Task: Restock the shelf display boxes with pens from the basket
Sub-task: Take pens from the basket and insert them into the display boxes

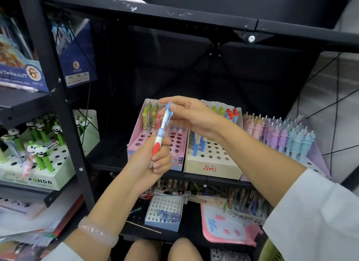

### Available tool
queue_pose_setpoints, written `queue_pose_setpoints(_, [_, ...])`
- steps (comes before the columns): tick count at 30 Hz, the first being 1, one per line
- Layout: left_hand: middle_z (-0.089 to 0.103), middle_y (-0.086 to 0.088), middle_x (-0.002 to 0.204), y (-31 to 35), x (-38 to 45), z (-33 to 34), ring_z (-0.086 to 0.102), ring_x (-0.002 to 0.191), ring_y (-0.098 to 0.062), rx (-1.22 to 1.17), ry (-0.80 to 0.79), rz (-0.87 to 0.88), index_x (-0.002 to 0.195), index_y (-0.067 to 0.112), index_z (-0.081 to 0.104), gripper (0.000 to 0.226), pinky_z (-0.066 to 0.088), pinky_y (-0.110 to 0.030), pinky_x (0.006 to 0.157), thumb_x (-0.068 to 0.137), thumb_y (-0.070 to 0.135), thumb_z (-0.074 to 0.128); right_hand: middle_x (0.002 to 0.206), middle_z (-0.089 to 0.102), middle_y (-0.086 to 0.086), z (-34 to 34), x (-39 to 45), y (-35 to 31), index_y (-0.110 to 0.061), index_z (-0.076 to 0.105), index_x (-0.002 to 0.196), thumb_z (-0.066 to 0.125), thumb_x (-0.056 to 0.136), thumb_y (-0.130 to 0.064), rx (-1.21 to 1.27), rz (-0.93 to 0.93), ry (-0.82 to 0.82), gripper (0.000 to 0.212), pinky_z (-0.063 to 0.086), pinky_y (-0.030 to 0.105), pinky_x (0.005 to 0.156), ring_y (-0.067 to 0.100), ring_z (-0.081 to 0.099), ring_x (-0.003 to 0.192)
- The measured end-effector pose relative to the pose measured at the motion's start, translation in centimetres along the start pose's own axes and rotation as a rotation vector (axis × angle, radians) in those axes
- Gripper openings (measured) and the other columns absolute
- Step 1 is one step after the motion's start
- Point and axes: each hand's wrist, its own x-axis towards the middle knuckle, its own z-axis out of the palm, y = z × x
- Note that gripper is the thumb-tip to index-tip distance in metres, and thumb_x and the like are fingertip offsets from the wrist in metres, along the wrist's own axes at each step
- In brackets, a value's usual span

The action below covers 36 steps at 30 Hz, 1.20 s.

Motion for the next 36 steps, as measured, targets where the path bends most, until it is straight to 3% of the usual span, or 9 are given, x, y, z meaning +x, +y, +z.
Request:
queue_pose_setpoints(3, [0.029, 0.005, 0.040, -0.7, 0.2, 1.7, 0.026, 0.029, -0.004, 0.000, -0.052, -0.041, 0.074, 0.009, 0.066, 0.040, 0.024, -0.016, 0.028, 0.088, 0.039, 0.045, 0.076, 0.069, -0.008, -0.8, -1.1, -0.2, -0.016, 0.064, 0.100, 0.050, 0.096, -0.015, -0.066, -0.059, 0.117, 0.015, 0.052, 0.018, 0.068, 0.003, 0.066, 0.076])
queue_pose_setpoints(10, [0.032, 0.006, 0.039, -2.4, 1.6, 5.1, 0.030, 0.029, -0.004, -0.113, -0.116, -0.108, 0.080, 0.011, 0.050, 0.037, 0.025, -0.015, 0.029, 0.098, 0.039, 0.033, 0.084, 0.072, -0.003, -3.8, -4.9, -0.8, -0.016, 0.063, 0.105, 0.051, 0.095, -0.018, -0.043, -0.061, 0.189, 0.016, 0.052, 0.016, 0.072, 0.007, 0.068, 0.081])
queue_pose_setpoints(12, [0.047, 0.001, 0.047, -3.0, 2.0, 6.0, 0.046, 0.038, -0.008, 0.067, -0.054, -0.075, 0.083, 0.009, 0.054, 0.039, 0.038, -0.016, 0.036, 0.098, 0.038, 0.034, 0.084, 0.072, 0.000, -5.0, -5.8, -1.0, -0.013, 0.064, 0.104, 0.053, 0.094, -0.017, -0.078, -0.064, 0.246, 0.015, 0.053, 0.018, 0.073, 0.010, 0.069, 0.082])
queue_pose_setpoints(14, [0.066, 0.001, 0.074, -3.8, 2.3, 6.8, 0.064, 0.065, -0.010, 0.493, 0.052, 0.037, 0.095, 0.013, 0.061, 0.034, 0.051, -0.019, 0.056, 0.098, 0.037, 0.036, 0.077, 0.072, -0.001, -6.5, -6.5, -1.3, -0.013, 0.066, 0.098, 0.056, 0.093, -0.017, -0.142, -0.078, 0.411, 0.012, 0.053, 0.019, 0.069, 0.010, 0.069, 0.077])
queue_pose_setpoints(17, [0.062, 0.015, 0.103, -4.8, 2.7, 7.1, 0.059, 0.096, 0.003, 0.915, 0.049, 0.184, 0.104, 0.029, 0.059, 0.020, 0.047, -0.016, 0.080, 0.098, 0.032, 0.040, 0.074, 0.071, 0.001, -9.6, -7.6, -1.6, -0.007, 0.064, 0.097, 0.059, 0.090, -0.017, -0.256, -0.077, 0.709, 0.013, 0.053, 0.018, 0.063, 0.009, 0.069, 0.068])
queue_pose_setpoints(20, [0.054, 0.024, 0.109, -5.6, 3.1, 6.9, 0.048, 0.101, 0.013, 1.005, 0.018, 0.192, 0.108, 0.033, 0.053, 0.018, 0.039, -0.009, 0.080, 0.097, 0.022, 0.045, 0.074, 0.071, 0.000, -11.9, -9.0, -1.0, -0.012, 0.062, 0.094, 0.063, 0.089, -0.022, -0.484, -0.041, 0.855, 0.011, 0.051, 0.014, 0.060, 0.004, 0.068, 0.064])
queue_pose_setpoints(27, [0.048, 0.030, 0.108, -7.6, 4.5, 6.8, 0.044, 0.107, 0.009, 1.111, 0.002, 0.209, 0.106, 0.042, 0.047, 0.023, 0.033, -0.013, 0.088, 0.095, 0.022, 0.049, 0.085, 0.071, 0.004, -13.7, -11.1, 0.8, -0.015, 0.062, 0.098, 0.062, 0.089, -0.024, -0.672, 0.042, 0.876, 0.013, 0.054, 0.031, 0.082, 0.016, 0.068, 0.083])
queue_pose_setpoints(32, [0.053, 0.027, 0.112, -7.8, 4.5, 7.2, 0.048, 0.103, 0.014, 1.129, -0.005, 0.289, 0.105, 0.040, 0.051, 0.023, 0.037, -0.003, 0.077, 0.095, 0.020, 0.049, 0.079, 0.072, 0.004, -12.5, -11.3, 0.7, -0.013, 0.060, 0.094, 0.062, 0.089, -0.021, -0.563, -0.074, 0.860, 0.009, 0.050, 0.008, 0.065, 0.001, 0.067, 0.068])
queue_pose_setpoints(36, [0.058, 0.027, 0.103, -6.2, 3.4, 6.1, 0.049, 0.095, 0.022, 1.120, 0.068, 0.424, 0.095, 0.043, 0.056, 0.028, 0.035, 0.005, 0.073, 0.094, 0.017, 0.049, 0.078, 0.071, 0.007, -9.9, -8.3, -1.4, -0.013, 0.056, 0.092, 0.060, 0.090, -0.020, -0.403, -0.228, 0.845, 0.009, 0.057, 0.023, 0.070, 0.009, 0.070, 0.072])
